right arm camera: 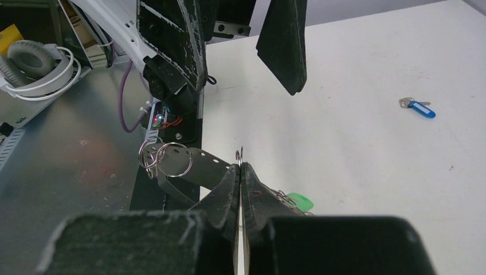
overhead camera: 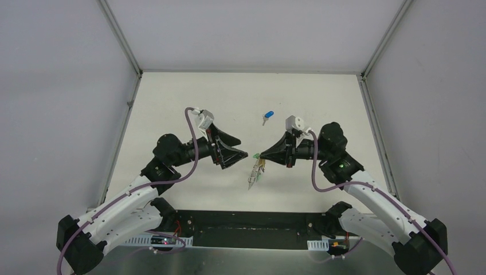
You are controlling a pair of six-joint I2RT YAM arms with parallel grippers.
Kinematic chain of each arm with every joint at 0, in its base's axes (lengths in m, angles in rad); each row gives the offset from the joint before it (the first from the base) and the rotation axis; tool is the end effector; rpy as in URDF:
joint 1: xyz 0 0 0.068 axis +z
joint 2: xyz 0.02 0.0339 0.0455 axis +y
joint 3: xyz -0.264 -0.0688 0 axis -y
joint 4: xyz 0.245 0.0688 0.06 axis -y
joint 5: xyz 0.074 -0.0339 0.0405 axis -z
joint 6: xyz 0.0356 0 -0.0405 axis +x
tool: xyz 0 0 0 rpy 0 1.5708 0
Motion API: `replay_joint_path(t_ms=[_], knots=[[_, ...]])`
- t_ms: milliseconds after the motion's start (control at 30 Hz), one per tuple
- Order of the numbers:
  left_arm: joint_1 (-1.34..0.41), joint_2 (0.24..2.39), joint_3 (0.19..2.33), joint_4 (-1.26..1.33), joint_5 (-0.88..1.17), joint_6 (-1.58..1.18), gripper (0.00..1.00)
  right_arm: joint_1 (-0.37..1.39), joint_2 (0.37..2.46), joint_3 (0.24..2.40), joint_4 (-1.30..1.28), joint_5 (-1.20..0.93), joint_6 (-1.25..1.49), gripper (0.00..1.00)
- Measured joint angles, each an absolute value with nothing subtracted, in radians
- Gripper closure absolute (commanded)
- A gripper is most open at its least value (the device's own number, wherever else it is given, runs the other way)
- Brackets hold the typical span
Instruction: Put the keys on the keyring
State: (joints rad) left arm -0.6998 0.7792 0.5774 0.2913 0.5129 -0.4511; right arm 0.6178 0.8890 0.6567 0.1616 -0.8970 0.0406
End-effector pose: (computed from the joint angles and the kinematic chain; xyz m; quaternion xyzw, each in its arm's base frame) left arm 0.1332 -0.1350 0.3181 0.2667 0.6244 -0.5321 0.5058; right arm 0.1484 0.1396 0.3137 -0.4710 0.5479 0.4988 0.4787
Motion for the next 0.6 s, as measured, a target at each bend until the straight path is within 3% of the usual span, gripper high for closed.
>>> replay_joint_path(t_ms=[600], knots=[[-0.7,0.867,0.598,0.358,0.665,-0.411,0.38,0.618,0.87,0.656,0.181,-0.888,0.078,1.0]])
